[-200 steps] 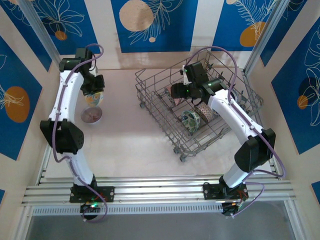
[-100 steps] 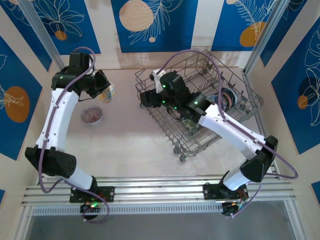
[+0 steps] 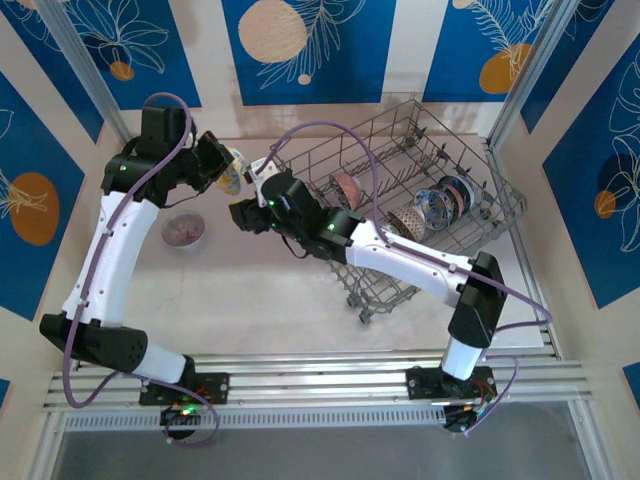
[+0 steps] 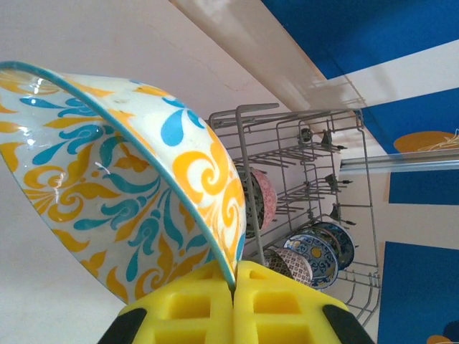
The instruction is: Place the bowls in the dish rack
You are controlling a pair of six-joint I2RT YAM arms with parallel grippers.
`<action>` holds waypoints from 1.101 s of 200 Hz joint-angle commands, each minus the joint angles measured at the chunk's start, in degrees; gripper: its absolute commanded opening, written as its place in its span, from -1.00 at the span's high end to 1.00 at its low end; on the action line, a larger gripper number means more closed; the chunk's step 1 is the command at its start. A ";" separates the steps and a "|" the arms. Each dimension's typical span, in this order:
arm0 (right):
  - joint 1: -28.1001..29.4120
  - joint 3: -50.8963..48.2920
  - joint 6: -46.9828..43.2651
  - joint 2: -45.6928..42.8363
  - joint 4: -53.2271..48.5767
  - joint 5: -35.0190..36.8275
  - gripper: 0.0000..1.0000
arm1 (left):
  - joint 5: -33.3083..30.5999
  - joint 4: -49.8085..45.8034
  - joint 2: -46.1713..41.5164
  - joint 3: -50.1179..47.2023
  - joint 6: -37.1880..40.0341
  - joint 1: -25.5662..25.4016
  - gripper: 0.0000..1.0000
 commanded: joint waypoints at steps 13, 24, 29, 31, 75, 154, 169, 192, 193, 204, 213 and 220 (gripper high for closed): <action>-0.03 2.50 -1.32 2.90 7.91 8.77 -0.16 | -0.10 3.67 -1.62 -0.07 -1.36 -0.86 1.00; -0.08 2.33 -1.27 3.58 9.63 10.04 -0.14 | 0.17 3.95 -1.44 -0.19 -1.53 -0.79 1.00; -0.15 2.39 -1.29 3.83 10.22 10.27 -0.12 | 0.28 3.98 -1.45 -0.19 -1.62 -0.88 1.00; -0.16 2.49 -1.34 3.99 10.44 10.43 -0.11 | 0.29 3.98 -1.37 -0.15 -1.61 -0.88 1.00; -0.61 4.54 -1.04 7.56 12.10 15.79 0.00 | 0.98 4.31 -0.32 0.35 -1.61 -0.88 1.00; -0.42 4.29 -3.75 10.60 20.58 23.33 0.75 | 2.39 4.77 1.73 -0.44 -1.59 -0.88 1.00; -0.43 4.55 -4.16 11.19 21.43 24.84 0.90 | 3.03 5.33 1.81 -1.69 -1.64 -0.88 1.00; -0.35 4.73 -5.01 11.58 22.86 26.17 1.00 | 3.46 5.81 1.62 -2.72 -1.71 -0.96 0.98; -0.38 4.74 -4.99 11.57 22.90 26.20 1.00 | 3.41 5.82 1.58 -2.77 -1.72 -0.96 0.96; -0.47 4.99 -5.00 11.59 22.61 26.10 1.00 | 3.22 5.91 1.31 -3.00 -1.68 -0.96 0.86; -0.64 5.60 -4.73 11.64 21.42 25.82 1.00 | 2.91 5.83 1.12 -3.01 -1.25 -0.97 0.81; -0.81 6.15 -4.24 11.78 20.16 25.51 1.00 | 2.86 5.74 1.02 -3.01 -1.15 -0.96 0.75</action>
